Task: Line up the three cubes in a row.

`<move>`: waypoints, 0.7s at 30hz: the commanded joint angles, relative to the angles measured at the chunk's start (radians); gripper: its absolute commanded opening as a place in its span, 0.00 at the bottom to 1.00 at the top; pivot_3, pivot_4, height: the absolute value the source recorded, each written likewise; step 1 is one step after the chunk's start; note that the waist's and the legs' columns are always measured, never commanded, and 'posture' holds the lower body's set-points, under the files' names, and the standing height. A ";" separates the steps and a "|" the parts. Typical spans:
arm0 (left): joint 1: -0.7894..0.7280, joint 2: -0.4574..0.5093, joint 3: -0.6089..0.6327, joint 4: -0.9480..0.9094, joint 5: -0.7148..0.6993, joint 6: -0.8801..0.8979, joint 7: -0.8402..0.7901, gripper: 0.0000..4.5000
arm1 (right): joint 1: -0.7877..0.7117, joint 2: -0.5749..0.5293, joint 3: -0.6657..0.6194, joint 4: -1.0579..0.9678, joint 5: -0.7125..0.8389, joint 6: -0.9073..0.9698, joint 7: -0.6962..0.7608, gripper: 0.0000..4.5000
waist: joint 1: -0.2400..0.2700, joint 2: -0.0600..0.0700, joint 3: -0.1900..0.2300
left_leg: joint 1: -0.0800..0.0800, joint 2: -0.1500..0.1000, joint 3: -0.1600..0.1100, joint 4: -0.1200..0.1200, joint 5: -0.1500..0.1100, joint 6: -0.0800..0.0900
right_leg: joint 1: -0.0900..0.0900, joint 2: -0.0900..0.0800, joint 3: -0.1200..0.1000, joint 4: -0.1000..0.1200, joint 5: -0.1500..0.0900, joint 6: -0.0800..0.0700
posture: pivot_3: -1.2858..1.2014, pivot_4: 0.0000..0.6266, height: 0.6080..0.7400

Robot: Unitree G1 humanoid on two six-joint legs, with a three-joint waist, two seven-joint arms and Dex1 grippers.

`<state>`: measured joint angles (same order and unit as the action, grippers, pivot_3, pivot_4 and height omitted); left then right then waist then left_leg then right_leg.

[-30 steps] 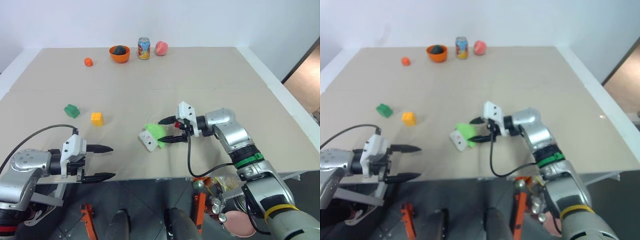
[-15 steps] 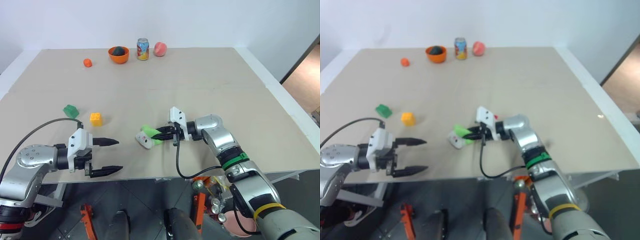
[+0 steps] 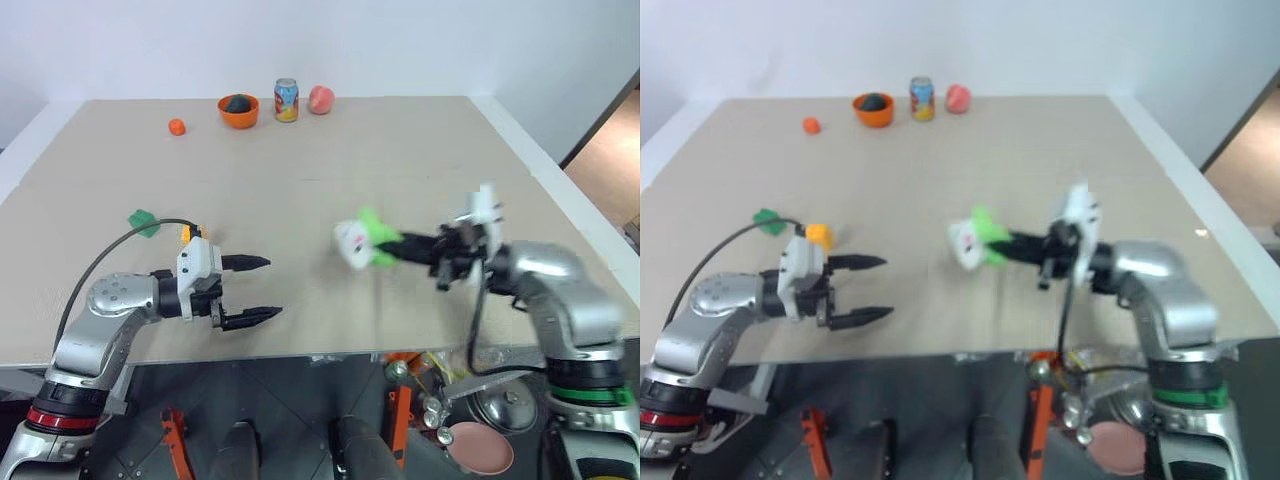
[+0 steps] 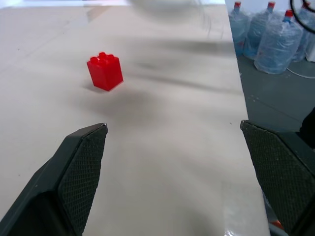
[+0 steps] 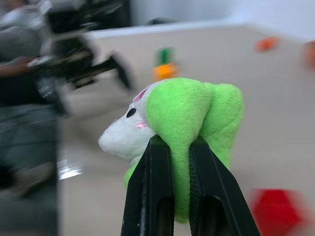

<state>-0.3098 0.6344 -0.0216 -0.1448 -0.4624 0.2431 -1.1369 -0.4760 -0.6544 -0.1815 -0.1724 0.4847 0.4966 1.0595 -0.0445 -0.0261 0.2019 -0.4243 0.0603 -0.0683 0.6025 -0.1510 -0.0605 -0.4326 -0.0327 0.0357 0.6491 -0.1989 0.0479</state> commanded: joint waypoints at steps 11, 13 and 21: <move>-0.069 -0.050 -0.021 0.036 0.026 -0.020 0.019 1.00 | -0.155 0.118 0.014 0.496 -0.452 -0.219 -0.752 0.19 | -0.004 0.000 0.000 | -0.001 0.000 0.011 -0.001 -0.001 0.002 | -0.005 0.002 0.015 0.000 0.002 0.005 | 0.52 0.24 1.00; -0.070 -0.052 -0.019 0.035 0.027 -0.016 0.021 1.00 | -0.188 0.133 -0.007 0.556 -0.456 -0.244 -0.809 0.33 | -0.004 0.000 0.000 | -0.001 0.000 0.012 -0.002 -0.001 0.002 | -0.006 0.002 0.016 0.000 0.003 0.005 | 0.52 0.24 1.00; -0.043 -0.056 -0.009 0.003 0.017 0.003 0.041 1.00 | -0.264 0.157 -0.039 0.659 -0.425 -0.345 -0.868 0.96 | -0.004 0.000 0.000 | -0.001 0.000 0.012 -0.001 -0.001 0.002 | -0.006 0.005 0.021 0.000 0.003 0.005 | 0.52 0.24 1.00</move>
<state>-0.3582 0.5761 -0.0473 -0.0993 -0.4331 0.2445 -1.1029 -0.7126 -0.4979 -0.2024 0.4973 0.0486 0.1923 0.1969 -0.0487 -0.0261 0.2018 -0.4250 0.0601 -0.0565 0.6011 -0.1515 -0.0588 -0.4381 -0.0264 0.0576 0.6489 -0.1962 0.0529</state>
